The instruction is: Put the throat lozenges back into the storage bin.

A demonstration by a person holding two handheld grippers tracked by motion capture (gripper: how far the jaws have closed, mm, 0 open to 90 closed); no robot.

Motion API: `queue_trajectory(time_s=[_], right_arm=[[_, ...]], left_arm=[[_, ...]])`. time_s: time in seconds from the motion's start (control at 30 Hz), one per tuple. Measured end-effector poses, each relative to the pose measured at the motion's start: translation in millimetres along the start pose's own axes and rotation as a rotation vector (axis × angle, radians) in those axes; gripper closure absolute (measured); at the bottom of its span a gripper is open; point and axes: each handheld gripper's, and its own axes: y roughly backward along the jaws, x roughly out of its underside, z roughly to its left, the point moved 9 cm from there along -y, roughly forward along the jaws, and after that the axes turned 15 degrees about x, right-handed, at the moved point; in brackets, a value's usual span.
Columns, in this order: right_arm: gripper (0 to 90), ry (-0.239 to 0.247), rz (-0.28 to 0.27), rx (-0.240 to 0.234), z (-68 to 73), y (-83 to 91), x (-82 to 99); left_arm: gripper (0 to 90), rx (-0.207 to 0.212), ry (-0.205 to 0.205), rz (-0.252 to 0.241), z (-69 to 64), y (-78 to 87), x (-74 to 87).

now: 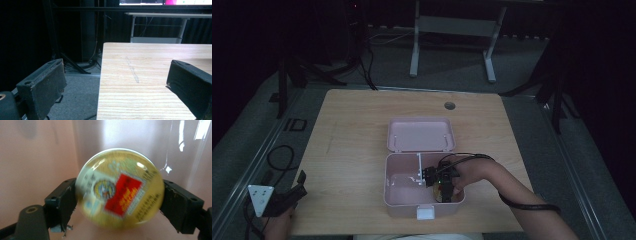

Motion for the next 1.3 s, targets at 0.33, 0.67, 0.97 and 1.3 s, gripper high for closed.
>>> queue_trajectory(time_s=[0.33,0.67,0.97,1.3], right_arm=[[15.6,-0.013,-0.021,0.02,-4.2,11.5,-0.5],[12.5,-0.059,-0.133,0.059,-16.6,57.6,4.0],[11.1,-0.146,-0.249,0.13,-32.8,100.8,28.9],[11.1,-0.26,-0.286,0.156,-42.0,107.3,77.5]], left_arm=[[2.6,0.004,0.0,0.001,-0.3,-0.1,0.1],[2.6,0.005,0.004,0.001,-0.1,0.0,0.1],[2.6,0.008,0.005,-0.001,-0.6,0.0,0.0],[2.6,0.007,0.002,0.002,-0.8,-0.2,0.1]])
